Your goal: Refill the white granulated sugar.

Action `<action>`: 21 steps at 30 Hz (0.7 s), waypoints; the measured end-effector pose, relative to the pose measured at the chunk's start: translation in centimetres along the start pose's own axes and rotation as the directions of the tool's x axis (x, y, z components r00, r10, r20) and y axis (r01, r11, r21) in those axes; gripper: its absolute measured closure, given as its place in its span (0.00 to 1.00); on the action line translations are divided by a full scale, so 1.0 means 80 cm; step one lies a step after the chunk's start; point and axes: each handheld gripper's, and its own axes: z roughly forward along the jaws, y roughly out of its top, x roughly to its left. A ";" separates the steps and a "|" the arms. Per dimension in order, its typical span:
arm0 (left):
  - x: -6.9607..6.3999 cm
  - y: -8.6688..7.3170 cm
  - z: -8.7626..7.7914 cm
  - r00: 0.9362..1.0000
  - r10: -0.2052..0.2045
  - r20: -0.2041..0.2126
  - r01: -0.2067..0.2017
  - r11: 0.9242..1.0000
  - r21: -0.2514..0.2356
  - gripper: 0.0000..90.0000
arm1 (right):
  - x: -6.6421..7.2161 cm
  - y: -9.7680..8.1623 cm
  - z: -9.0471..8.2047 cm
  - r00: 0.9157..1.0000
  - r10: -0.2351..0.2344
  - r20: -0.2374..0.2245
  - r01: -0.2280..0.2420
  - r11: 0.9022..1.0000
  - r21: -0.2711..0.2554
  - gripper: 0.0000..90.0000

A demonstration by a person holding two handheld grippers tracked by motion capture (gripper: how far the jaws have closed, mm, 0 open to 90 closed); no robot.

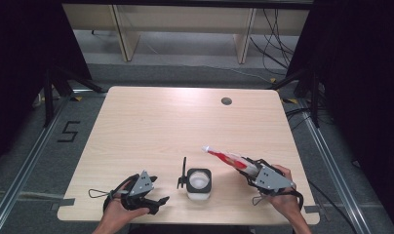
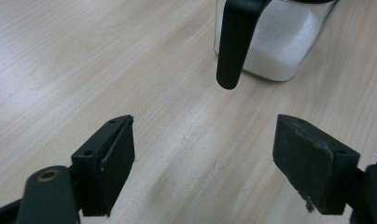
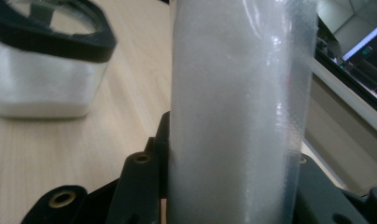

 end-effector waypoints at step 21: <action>-0.001 0.000 0.002 1.000 0.003 0.013 -0.003 1.000 -0.006 0.23 | -0.019 -0.028 0.000 0.973 0.230 0.011 -0.230 0.973 -0.009 0.72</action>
